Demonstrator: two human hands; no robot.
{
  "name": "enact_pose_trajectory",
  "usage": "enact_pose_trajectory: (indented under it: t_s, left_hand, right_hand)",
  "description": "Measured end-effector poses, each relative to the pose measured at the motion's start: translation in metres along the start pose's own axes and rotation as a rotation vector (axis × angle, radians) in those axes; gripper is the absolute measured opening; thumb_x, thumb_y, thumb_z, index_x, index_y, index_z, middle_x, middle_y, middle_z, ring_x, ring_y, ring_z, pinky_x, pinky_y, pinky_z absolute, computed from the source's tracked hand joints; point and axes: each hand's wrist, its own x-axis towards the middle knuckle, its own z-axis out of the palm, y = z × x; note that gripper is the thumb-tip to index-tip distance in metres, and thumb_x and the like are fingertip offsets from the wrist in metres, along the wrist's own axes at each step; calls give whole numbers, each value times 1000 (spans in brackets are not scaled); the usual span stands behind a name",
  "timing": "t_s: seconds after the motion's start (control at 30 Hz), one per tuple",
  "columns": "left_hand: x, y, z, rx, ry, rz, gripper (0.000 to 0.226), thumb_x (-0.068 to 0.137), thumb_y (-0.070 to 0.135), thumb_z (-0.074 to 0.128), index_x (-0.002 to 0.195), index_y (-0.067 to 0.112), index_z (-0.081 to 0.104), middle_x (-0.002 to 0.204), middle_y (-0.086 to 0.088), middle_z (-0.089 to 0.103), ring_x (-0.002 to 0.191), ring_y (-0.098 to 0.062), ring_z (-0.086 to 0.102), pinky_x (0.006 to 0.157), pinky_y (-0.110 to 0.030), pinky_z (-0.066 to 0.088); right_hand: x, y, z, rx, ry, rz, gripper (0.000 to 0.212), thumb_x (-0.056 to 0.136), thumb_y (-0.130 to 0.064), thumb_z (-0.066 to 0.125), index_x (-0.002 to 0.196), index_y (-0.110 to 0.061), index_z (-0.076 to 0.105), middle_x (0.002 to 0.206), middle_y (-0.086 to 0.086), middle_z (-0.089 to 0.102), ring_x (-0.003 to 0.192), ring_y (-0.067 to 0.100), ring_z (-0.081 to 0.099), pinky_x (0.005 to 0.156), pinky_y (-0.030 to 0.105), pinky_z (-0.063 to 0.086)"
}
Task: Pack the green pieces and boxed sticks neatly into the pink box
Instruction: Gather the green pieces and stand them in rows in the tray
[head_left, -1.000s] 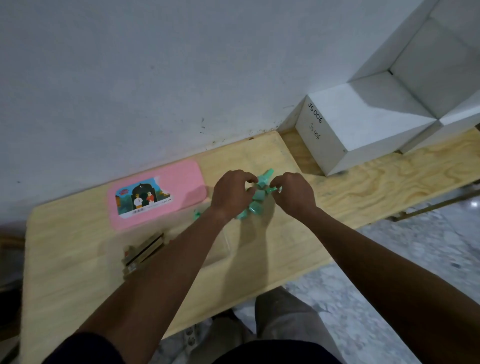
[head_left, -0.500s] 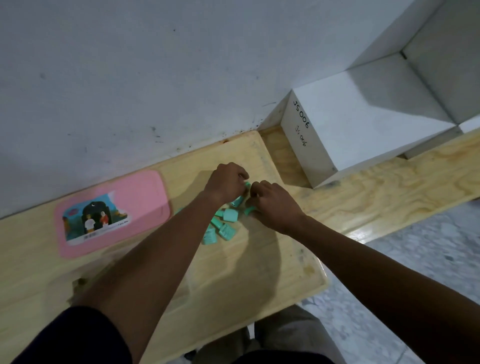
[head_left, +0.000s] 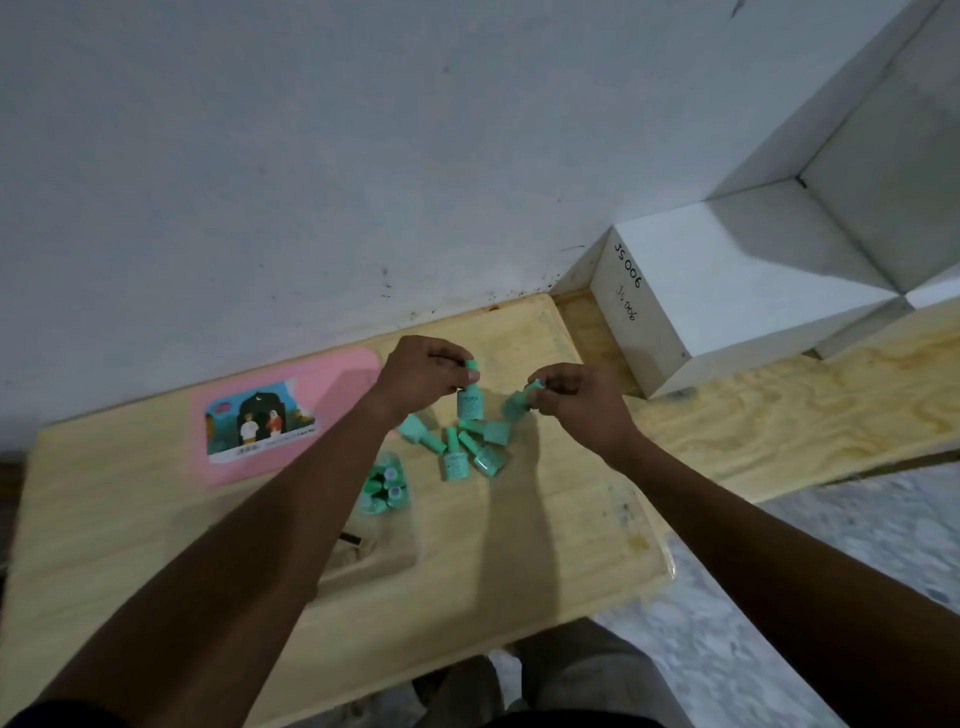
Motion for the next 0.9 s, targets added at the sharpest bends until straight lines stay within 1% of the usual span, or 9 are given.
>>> enact_pose_trajectory:
  t_s: [0.1,0.23,0.4,0.53,0.63,0.7,0.77,0.83,0.9]
  left_hand:
    - [-42,-2,-27,-107,14,36,20,76,-3,77,93,6,71,84,-15,67,84,-20,67,83,-31,58]
    - [-95,-15,-57,-138,58,82,20,76,-2,78,93,7,73,78,-9,70,80,-17,68,82,-30,59]
    - [-143,-42,-82,-100,136,96,24,70,2,83,92,2,76,82,-17,72,75,-19,68,79,-32,61]
    - [-165,-68,-90,-53,185,98,22,70,4,84,90,7,77,83,-17,74,77,-18,69,80,-33,60]
    - [-173,-84,-93,17,243,139,23,69,6,84,91,9,78,77,-12,75,73,-15,68,76,-31,59]
    - [-177,-92,-91,90,285,160,24,69,8,84,92,10,78,74,-7,75,70,-9,67,74,-23,52]
    - [-181,-97,-87,145,325,162,25,68,10,84,92,12,78,76,-5,75,72,-6,67,73,-15,47]
    - [-181,-103,-81,163,349,158,24,67,12,85,90,14,79,76,-3,75,72,-4,67,69,-8,45]
    - [-180,-111,-75,171,357,151,24,66,11,86,88,13,79,75,-2,74,69,1,65,62,0,43]
  right_hand:
    - [-28,-16,20,294,-92,121,9,84,2,70,92,-3,72,85,13,69,78,18,67,80,32,58]
    - [-64,-34,50,356,-148,152,12,86,5,66,98,2,69,87,18,68,81,27,68,84,36,58]
    - [-101,-47,82,315,-130,110,16,82,7,67,95,0,65,82,20,69,69,24,70,74,34,59]
    - [-118,-50,99,223,-120,83,14,79,4,73,91,1,66,80,21,70,71,26,69,60,27,57]
    - [-122,-48,108,79,-117,15,12,75,-2,77,86,-4,70,76,17,73,75,30,71,68,37,61]
    - [-124,-47,115,-66,-106,-57,11,73,-8,78,83,-11,73,74,12,75,75,30,73,77,42,61]
    - [-126,-48,122,-250,-78,-136,11,71,-12,78,81,-18,74,72,6,75,75,21,73,76,30,60]
    - [-128,-49,129,-404,-78,-190,14,72,-12,76,83,-21,76,75,2,75,76,13,71,67,11,52]
    - [-127,-48,136,-513,-106,-228,19,73,-10,75,90,-19,78,82,1,76,77,10,70,64,6,46]
